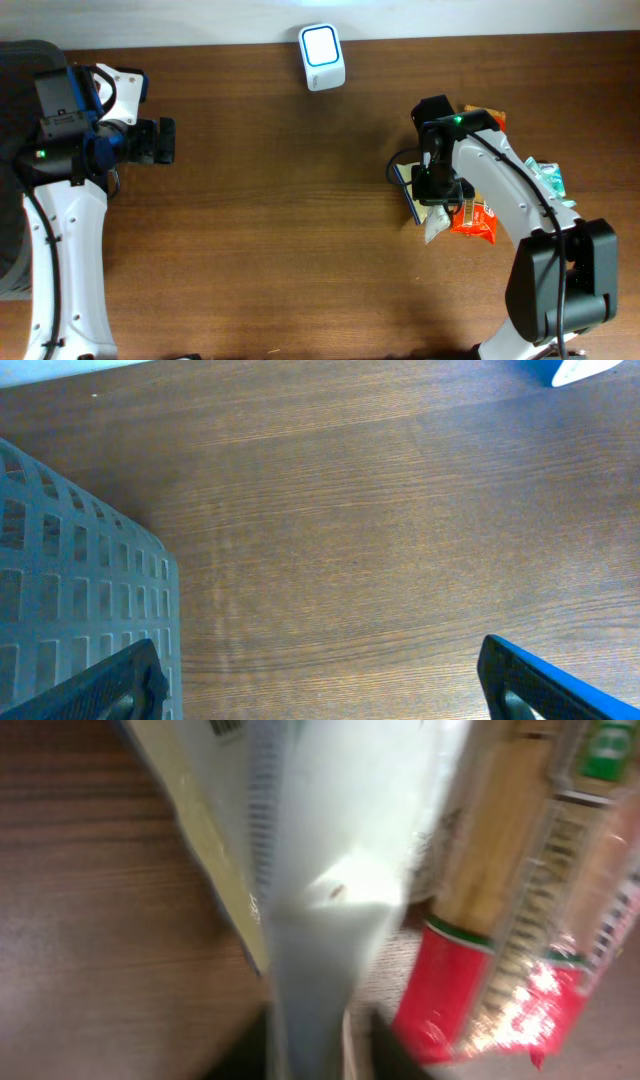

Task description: Scan the item barcode

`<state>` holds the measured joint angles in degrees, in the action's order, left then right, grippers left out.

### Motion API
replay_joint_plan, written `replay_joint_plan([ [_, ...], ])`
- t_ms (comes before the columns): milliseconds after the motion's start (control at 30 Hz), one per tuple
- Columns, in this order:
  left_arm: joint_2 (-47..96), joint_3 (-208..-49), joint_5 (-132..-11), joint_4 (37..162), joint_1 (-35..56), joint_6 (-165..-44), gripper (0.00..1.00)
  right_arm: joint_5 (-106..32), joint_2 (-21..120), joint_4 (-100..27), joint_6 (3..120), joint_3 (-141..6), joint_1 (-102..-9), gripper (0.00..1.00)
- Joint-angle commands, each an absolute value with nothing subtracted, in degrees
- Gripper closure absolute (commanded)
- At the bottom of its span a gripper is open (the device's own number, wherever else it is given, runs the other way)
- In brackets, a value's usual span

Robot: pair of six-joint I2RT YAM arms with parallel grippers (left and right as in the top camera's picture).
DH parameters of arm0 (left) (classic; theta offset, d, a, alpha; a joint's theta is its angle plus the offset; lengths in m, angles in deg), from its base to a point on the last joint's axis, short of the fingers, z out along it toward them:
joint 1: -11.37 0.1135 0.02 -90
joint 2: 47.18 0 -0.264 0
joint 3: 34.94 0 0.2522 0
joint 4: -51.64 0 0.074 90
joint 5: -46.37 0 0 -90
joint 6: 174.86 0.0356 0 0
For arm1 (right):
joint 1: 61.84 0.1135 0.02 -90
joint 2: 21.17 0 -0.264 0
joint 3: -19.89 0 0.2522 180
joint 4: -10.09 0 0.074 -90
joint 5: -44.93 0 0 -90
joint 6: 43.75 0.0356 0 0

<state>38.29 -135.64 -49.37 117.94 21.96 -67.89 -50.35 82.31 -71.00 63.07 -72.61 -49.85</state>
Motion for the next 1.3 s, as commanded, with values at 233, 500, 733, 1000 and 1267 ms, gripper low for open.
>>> replay_joint_plan([
  [233,37.3,-135.9,-49.8,117.8,22.2,-67.2,0.01,-44.4,79.1,-81.6,58.8,-90.5,-52.0,0.35],
  [500,37.3,-135.9,-49.8,117.8,22.2,-67.2,0.01,-40.5,68.8,-87.9,55.1,-114.5,-43.1,0.01],
  [733,37.3,-135.9,-49.8,117.8,22.2,-67.2,0.01,-41.0,62.7,-87.9,55.0,-115.3,-42.7,0.01],
  [1000,37.3,-135.9,-49.8,117.8,22.2,-67.2,0.01,-40.8,62.3,-86.6,55.0,-115.3,-42.6,0.01],
  [1267,37.3,-135.9,-49.8,117.8,22.2,-67.2,0.01,-49.4,52.0,-61.5,45.9,-101.2,-46.7,0.01],
])
